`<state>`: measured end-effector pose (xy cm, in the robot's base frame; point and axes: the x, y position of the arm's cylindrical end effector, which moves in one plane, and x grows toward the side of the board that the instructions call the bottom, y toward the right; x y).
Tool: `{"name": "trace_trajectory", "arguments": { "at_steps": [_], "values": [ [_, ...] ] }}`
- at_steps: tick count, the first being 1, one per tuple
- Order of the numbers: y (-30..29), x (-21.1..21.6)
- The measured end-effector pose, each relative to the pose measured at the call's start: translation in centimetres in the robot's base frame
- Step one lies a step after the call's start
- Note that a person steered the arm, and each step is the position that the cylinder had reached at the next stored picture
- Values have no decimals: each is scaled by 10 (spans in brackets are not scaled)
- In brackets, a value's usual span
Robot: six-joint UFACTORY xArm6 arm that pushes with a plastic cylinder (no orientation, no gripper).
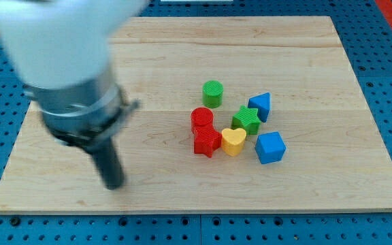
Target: Push yellow hexagon into the group of blocks
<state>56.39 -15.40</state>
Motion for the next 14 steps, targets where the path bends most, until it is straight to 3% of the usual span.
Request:
{"name": "trace_trajectory", "arguments": {
  "at_steps": [1,3,4,6,8,10,11,12,13,14],
  "values": [
    [-34,-56],
    [-36,-164],
    [7,-169],
    [153,-195],
    [129,-236],
    [293,-236],
    [325,-231],
    [270,-243],
    [260,-233],
    [274,-192]
  ]
}}
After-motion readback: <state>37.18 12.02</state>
